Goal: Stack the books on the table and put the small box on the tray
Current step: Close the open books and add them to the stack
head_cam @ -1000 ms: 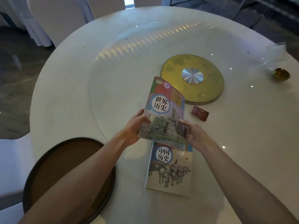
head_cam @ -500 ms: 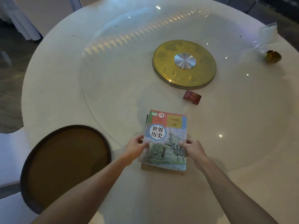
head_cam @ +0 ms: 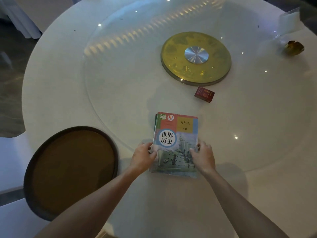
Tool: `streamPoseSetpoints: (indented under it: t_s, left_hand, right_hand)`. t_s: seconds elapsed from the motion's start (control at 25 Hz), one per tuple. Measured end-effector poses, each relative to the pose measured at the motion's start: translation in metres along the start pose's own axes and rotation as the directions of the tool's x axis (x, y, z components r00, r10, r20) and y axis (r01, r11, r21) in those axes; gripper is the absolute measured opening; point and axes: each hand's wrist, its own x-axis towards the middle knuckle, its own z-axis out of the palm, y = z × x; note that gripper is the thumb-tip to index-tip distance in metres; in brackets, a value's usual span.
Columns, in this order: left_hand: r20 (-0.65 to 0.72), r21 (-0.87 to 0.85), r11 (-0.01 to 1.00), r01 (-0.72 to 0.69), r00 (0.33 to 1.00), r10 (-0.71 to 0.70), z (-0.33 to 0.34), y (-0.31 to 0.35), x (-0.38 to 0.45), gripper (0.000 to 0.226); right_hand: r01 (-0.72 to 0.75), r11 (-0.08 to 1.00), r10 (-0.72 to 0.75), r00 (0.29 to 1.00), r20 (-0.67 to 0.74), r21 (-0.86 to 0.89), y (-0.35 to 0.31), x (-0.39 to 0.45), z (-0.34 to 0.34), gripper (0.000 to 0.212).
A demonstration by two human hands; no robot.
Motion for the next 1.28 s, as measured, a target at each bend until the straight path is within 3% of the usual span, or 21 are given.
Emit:
streamPoseSetpoints:
  t_s: [0.08,0.16,0.36,0.76,0.96,1.12,1.28]
  left_hand:
    - [0.038,-0.059,0.998,0.031,0.999,-0.029,0.001,0.004,0.004,0.029]
    - [0.069,-0.144,0.985,0.092,0.994,-0.083,0.002,0.009,0.010,0.021]
    - [0.168,-0.344,0.908,0.241,0.967,-0.193,0.002,0.016,0.020,0.026]
    - [0.169,-0.249,0.947,0.205,0.972,-0.166,0.021,0.063,0.037,0.019]
    - [0.161,-0.223,0.958,0.179,0.976,-0.145,0.033,0.068,0.035,0.015]
    - [0.158,-0.208,0.956,0.209,0.971,-0.178,0.027,0.076,0.054,0.026]
    - [0.177,-0.319,0.909,0.269,0.959,-0.222,0.020,0.096,0.083,0.016]
  right_hand:
    - [-0.032,0.999,0.032,0.999,-0.002,0.006,0.001,0.001,0.001,0.031]
    - [-0.084,0.989,0.081,0.996,0.030,0.123,0.001,0.002,0.003,0.021]
    - [-0.148,0.977,0.138,0.987,0.077,0.150,0.001,0.011,-0.004,0.031]
    - [-0.181,0.966,0.169,0.982,0.080,0.183,0.020,0.032,-0.031,0.028]
    - [-0.008,0.998,0.006,0.999,0.035,0.063,0.031,0.036,-0.032,0.025]
    - [-0.107,0.974,0.093,0.993,0.077,0.200,0.028,0.043,-0.039,0.030]
    - [-0.154,0.942,0.143,0.988,0.059,0.298,0.012,0.060,-0.041,0.026]
